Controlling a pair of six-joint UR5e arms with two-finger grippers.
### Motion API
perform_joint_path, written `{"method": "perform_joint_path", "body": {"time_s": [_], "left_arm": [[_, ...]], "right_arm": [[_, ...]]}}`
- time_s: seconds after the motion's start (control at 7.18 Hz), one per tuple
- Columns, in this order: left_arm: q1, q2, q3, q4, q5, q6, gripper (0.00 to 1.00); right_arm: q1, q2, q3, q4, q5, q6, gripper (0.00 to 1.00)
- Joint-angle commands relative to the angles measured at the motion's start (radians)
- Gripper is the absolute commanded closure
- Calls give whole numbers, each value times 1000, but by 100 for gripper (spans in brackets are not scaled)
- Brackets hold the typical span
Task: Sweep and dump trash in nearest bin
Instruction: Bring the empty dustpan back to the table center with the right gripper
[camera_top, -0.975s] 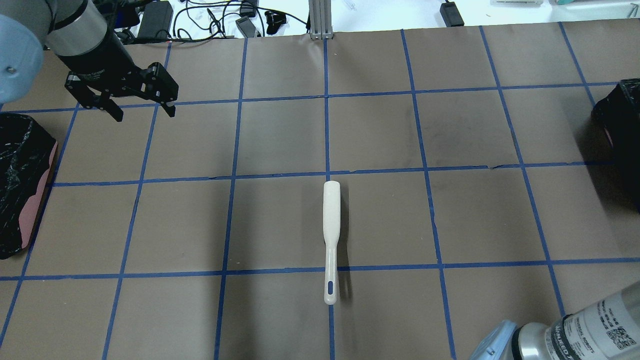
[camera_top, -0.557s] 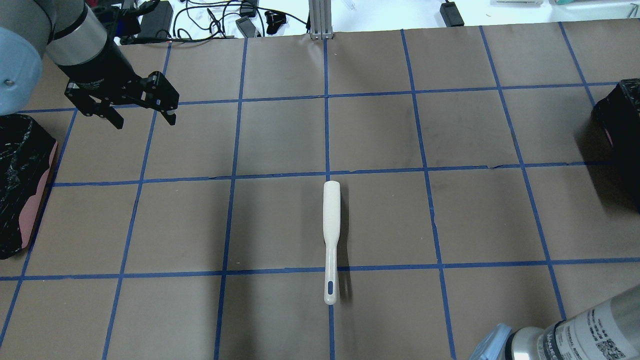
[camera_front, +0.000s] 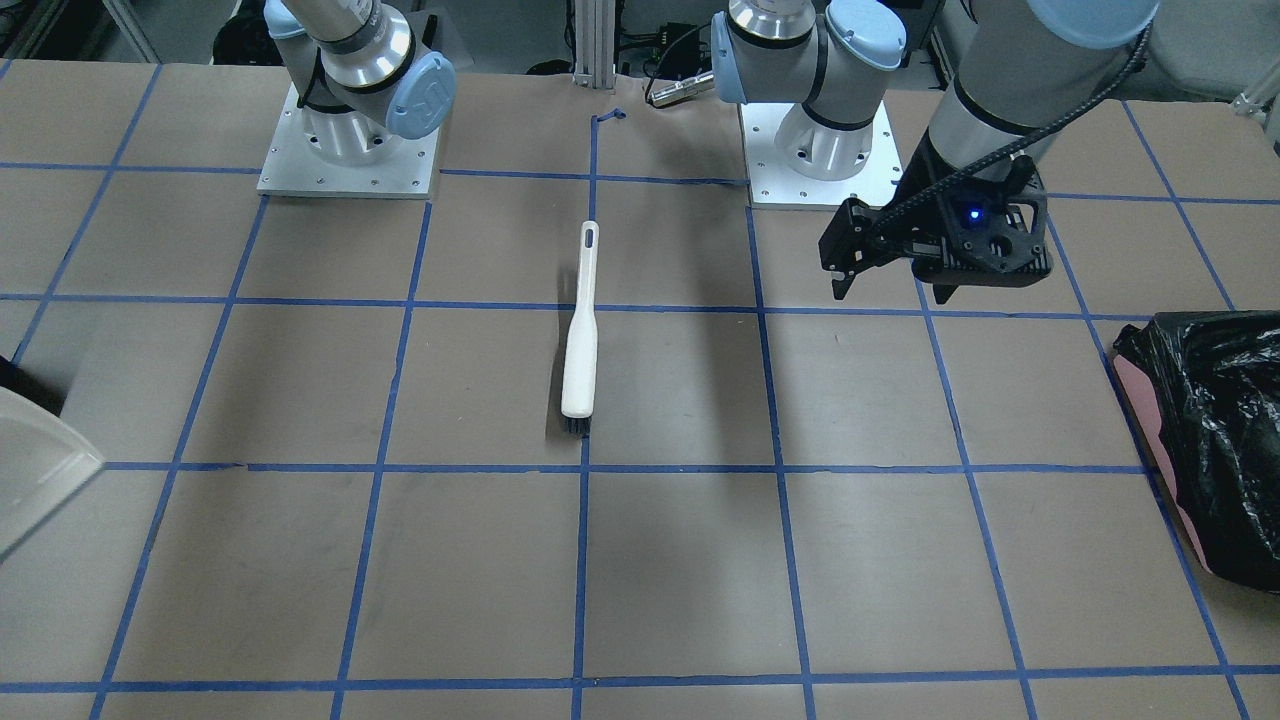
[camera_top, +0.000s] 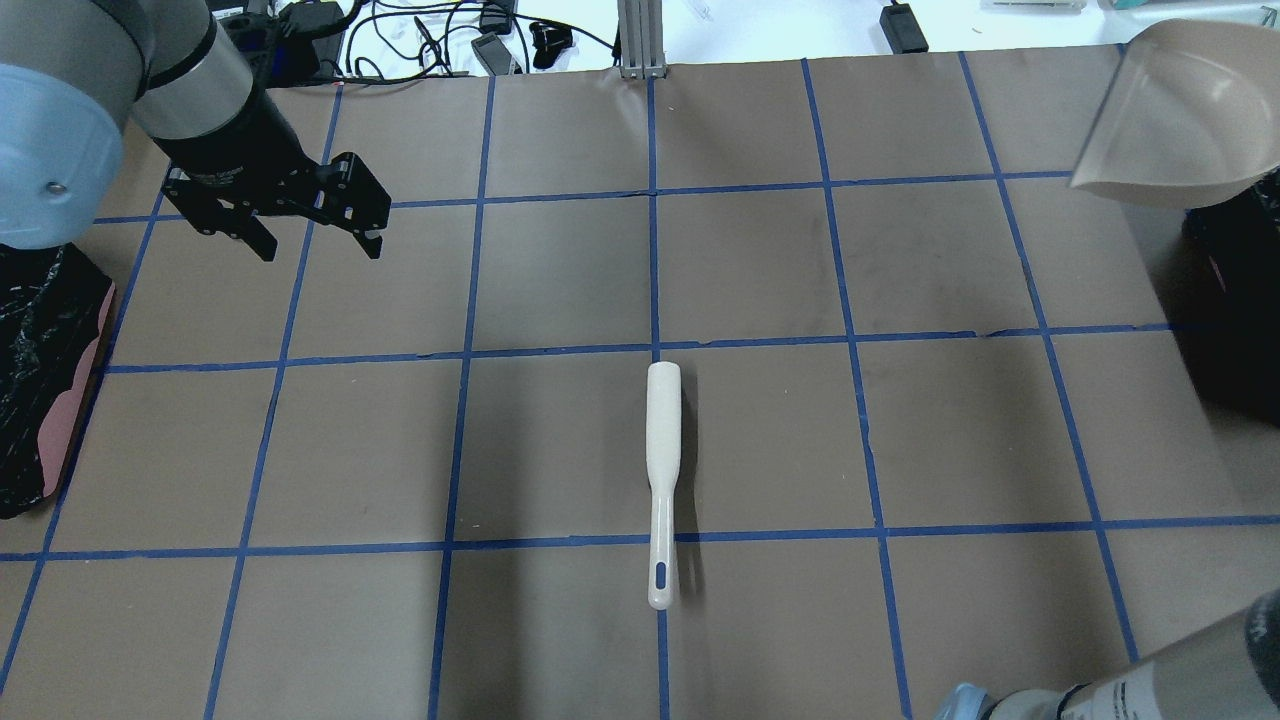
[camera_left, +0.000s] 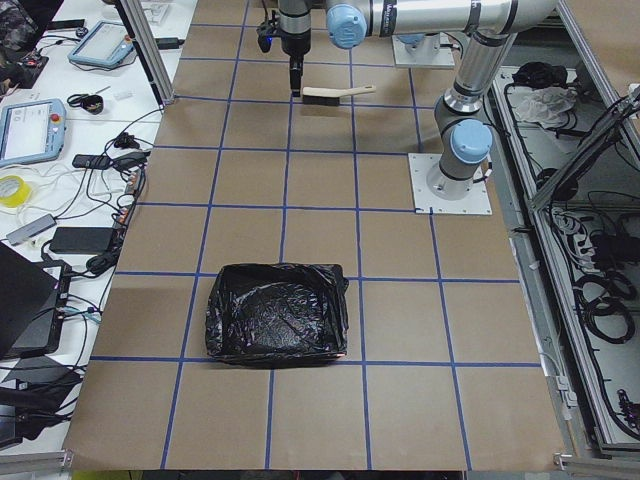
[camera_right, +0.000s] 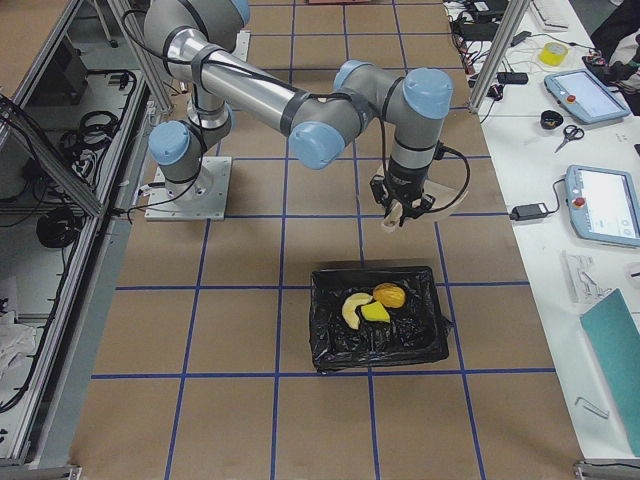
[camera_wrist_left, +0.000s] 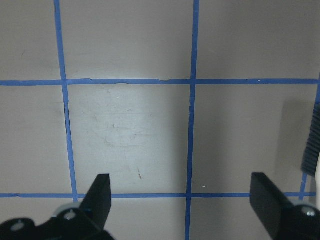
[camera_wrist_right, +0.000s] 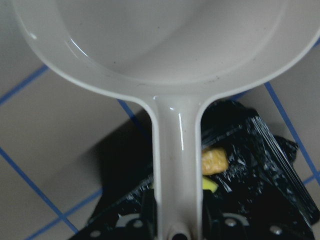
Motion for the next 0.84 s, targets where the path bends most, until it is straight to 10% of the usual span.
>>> {"method": "perform_joint_path", "body": {"time_s": [0.0,0.7], "left_arm": [[-12,6,-1,0,2,4,0],[-12,12,-3,-9,5,4,0]], "right_arm": [[142,-26,60,-5,42,298,100],[479,12,61,-57,107,1004,100]]}}
